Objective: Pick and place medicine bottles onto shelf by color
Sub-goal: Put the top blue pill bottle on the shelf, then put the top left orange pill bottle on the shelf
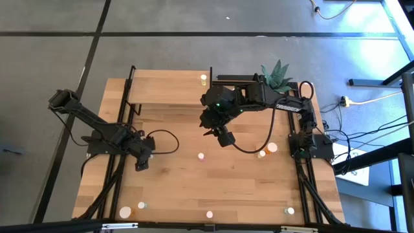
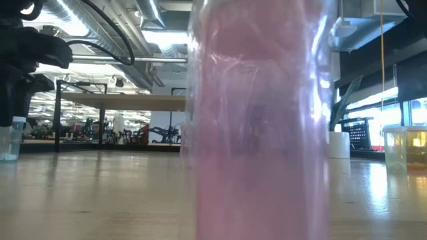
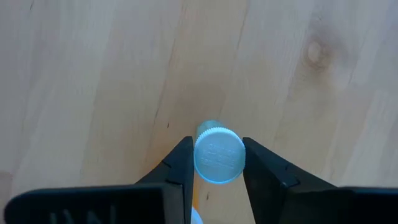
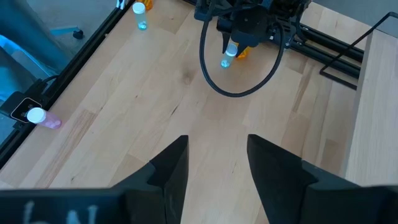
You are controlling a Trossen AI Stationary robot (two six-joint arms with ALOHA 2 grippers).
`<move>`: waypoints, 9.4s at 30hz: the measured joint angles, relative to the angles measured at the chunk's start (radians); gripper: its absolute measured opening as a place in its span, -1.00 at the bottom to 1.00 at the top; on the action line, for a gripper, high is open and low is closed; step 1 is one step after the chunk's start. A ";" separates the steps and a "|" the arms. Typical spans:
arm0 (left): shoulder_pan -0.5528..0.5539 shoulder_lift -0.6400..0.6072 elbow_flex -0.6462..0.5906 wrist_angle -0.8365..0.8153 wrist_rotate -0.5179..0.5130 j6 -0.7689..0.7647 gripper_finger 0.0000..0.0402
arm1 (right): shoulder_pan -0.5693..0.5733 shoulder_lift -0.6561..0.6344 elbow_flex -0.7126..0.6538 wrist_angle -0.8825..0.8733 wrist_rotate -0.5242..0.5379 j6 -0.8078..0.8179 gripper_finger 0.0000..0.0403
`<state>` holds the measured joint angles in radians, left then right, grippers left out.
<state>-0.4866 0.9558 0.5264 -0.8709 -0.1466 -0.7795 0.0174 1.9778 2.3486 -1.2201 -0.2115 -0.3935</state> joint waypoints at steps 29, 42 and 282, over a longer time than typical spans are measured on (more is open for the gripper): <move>0.144 0.000 0.533 -0.364 -0.002 0.108 -0.53 | 0.000 0.000 0.000 0.072 0.123 0.050 -0.18; 0.431 0.061 0.752 -0.450 -0.002 0.414 -0.53 | 0.000 0.000 0.000 0.153 0.510 0.257 -0.18; 0.927 0.050 0.839 -0.616 0.404 0.952 0.19 | -0.001 0.000 0.000 0.182 0.568 0.438 -0.18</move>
<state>0.4403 1.0054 1.3655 -1.4867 0.2569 0.1725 0.0166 1.9778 2.3486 -1.0382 0.3560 0.0448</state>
